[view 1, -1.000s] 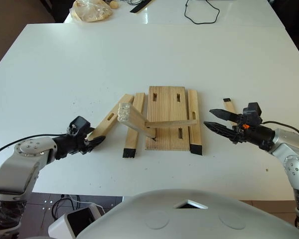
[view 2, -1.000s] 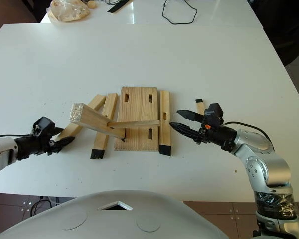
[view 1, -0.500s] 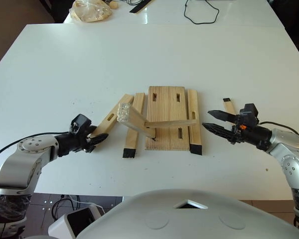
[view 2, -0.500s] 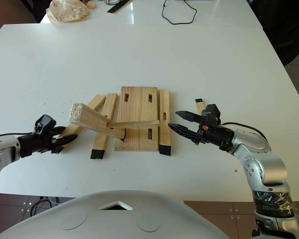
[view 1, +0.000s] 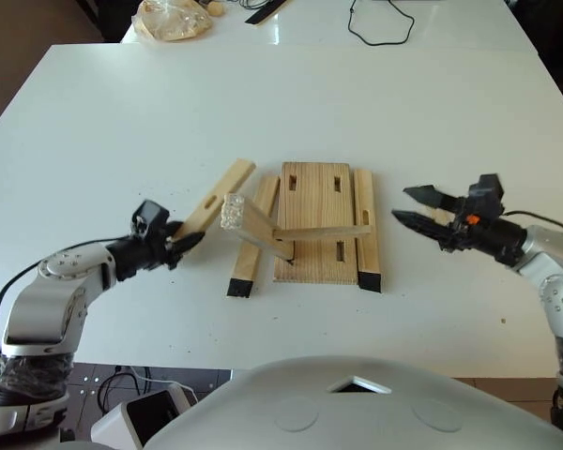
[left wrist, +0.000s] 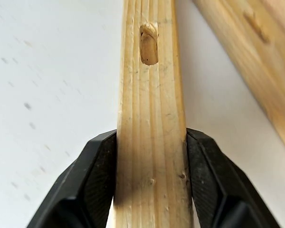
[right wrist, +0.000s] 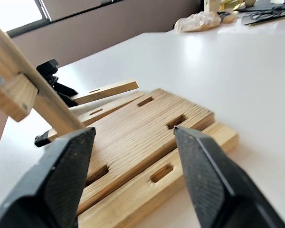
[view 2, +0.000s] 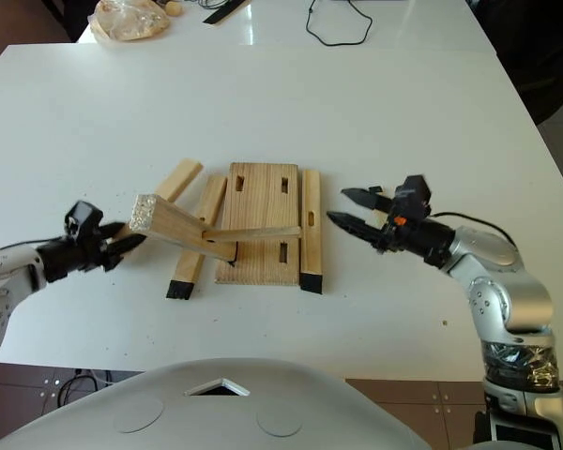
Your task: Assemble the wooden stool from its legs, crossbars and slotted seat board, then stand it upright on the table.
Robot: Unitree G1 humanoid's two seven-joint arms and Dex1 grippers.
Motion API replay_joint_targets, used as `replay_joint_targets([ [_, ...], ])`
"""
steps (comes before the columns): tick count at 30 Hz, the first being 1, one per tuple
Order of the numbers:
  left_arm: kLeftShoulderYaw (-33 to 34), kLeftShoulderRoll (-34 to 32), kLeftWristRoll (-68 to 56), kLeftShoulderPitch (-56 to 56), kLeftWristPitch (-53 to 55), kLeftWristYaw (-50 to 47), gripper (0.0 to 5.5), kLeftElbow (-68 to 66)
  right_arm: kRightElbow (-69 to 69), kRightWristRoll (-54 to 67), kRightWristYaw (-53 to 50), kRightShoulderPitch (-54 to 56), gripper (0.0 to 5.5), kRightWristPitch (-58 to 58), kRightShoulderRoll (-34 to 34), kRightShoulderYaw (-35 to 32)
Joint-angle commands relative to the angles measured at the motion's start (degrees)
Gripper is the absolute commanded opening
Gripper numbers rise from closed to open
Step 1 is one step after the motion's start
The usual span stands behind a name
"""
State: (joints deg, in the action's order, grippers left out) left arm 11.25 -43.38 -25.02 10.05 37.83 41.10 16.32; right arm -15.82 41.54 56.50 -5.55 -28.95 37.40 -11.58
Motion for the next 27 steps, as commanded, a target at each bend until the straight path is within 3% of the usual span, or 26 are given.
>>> replay_joint_targets([
  [1,3.06,3.13,-6.37,-6.84,0.67,-0.53,2.03,5.20,-1.99,11.56,-2.40,6.72,3.04,-5.41,-0.26,-6.10],
  [6,5.80,4.78,-18.82,-20.02,5.93,-1.36,2.03,8.53,-5.47,24.86,-8.38,17.62,3.04,-10.02,-0.42,-9.37],
  [11,7.80,7.30,-40.33,-31.33,12.45,-3.91,2.03,11.72,-5.73,29.89,-8.93,28.58,3.04,-14.17,-1.39,-3.17],
  [15,8.34,3.55,-51.32,-31.80,15.67,-0.85,2.03,14.43,-4.56,32.22,-5.71,32.83,3.56,-17.79,-1.25,0.67],
  [18,7.17,1.13,-51.82,-31.71,15.76,1.60,2.03,14.76,-2.69,32.69,-5.36,36.15,4.07,-19.58,-1.56,2.29],
  [27,0.35,-1.12,-40.26,-31.06,9.92,10.91,2.03,15.03,-0.01,29.35,0.05,41.03,4.07,-20.75,-2.23,6.43],
])
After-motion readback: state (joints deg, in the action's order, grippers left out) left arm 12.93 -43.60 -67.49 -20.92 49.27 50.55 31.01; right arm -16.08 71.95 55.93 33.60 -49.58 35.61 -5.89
